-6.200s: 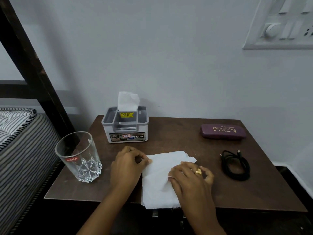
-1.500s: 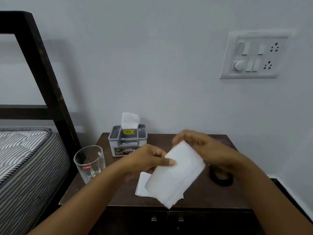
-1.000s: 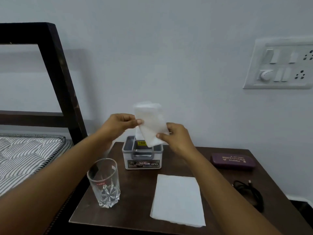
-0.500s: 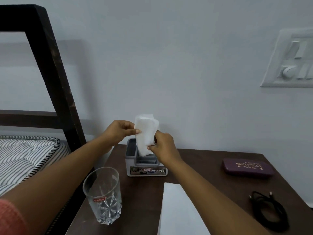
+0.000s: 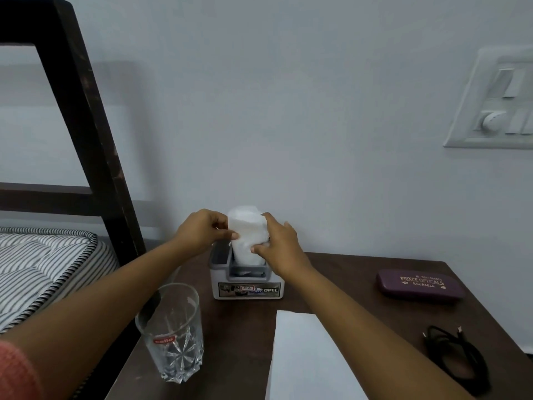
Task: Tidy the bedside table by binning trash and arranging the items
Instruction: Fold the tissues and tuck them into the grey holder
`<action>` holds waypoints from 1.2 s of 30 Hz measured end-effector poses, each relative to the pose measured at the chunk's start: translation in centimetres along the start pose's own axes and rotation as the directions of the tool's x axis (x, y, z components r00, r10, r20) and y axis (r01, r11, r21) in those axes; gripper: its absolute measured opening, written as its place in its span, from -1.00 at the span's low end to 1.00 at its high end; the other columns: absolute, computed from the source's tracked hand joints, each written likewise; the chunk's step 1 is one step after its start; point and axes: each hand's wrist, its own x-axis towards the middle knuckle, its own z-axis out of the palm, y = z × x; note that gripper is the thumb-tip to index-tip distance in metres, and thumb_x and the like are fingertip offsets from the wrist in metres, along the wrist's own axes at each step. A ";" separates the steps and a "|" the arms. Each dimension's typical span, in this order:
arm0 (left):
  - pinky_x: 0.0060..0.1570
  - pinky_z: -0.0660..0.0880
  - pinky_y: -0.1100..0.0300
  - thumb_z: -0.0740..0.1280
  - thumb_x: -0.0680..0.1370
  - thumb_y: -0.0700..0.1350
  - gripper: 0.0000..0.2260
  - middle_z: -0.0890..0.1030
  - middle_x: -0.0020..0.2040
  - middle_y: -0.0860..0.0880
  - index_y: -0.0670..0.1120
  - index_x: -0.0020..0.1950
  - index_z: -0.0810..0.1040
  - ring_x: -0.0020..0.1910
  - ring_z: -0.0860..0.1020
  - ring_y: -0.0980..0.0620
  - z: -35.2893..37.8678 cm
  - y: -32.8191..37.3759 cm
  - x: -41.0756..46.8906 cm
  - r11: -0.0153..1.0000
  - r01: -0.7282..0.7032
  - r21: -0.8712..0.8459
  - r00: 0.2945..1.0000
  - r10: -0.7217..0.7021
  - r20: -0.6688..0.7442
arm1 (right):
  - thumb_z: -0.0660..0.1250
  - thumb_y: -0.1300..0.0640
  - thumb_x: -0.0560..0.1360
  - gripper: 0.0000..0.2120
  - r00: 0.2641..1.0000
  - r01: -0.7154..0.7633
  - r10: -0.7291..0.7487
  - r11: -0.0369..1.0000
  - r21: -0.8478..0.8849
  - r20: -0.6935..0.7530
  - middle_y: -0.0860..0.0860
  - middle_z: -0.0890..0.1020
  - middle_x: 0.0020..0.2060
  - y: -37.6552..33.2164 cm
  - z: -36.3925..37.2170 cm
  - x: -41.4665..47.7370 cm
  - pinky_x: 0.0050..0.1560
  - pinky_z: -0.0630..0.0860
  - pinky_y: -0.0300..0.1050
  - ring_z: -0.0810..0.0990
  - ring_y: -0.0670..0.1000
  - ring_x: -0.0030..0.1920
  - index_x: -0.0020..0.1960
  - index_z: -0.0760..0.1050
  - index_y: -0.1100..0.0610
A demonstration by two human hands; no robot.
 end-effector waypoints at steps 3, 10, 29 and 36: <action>-0.19 0.51 0.07 0.47 0.39 -0.04 -0.89 0.65 -0.28 0.00 -0.06 -0.26 0.64 -0.26 0.58 -0.02 -0.3 -0.1 0.1 1.000 -0.010 0.028 0.996 0.013 -0.084 | 0.39 0.16 0.45 -0.48 0.999 0.016 -0.014 0.999 0.045 -0.043 0.00 0.42 0.00 -0.5 -0.4 0.1 0.14 0.52 0.12 0.37 0.19 0.24 0.30 0.25 -0.06; -0.30 0.36 0.13 0.46 0.40 -0.04 -0.83 0.56 -0.44 0.02 0.02 -0.38 0.58 -0.40 0.43 -0.02 -0.4 0.5 0.1 0.998 -0.064 -0.006 0.989 0.062 -0.132 | 0.41 0.28 0.38 -0.34 0.999 0.044 -0.043 0.999 -0.025 0.023 0.05 0.46 -0.03 -0.5 -0.6 0.1 -0.01 0.58 0.11 0.46 0.17 0.10 0.31 0.14 -0.06; -0.18 0.46 0.13 0.45 0.41 0.01 -0.89 0.63 -0.33 0.06 0.08 -0.32 0.61 -0.33 0.53 0.08 0.7 0.6 0.2 0.999 -0.051 -0.001 0.998 0.050 -0.033 | 0.43 0.15 0.41 -0.47 1.000 -0.013 0.013 1.000 -0.027 -0.003 0.08 0.52 0.11 -0.7 -1.5 0.2 0.11 0.48 0.05 0.51 0.16 0.09 0.26 0.22 0.04; -0.26 0.38 0.20 0.45 0.39 0.08 -0.87 0.65 -0.29 0.09 0.05 -0.28 0.63 -0.37 0.50 0.15 1.1 0.3 0.5 0.996 -0.023 0.090 1.000 0.025 -0.019 | 0.35 0.06 0.47 -0.59 0.998 -0.055 0.053 0.994 -0.099 -0.017 0.04 0.56 0.10 -0.1 -2.3 0.5 0.02 0.18 -0.07 0.46 0.13 0.13 0.26 0.29 0.00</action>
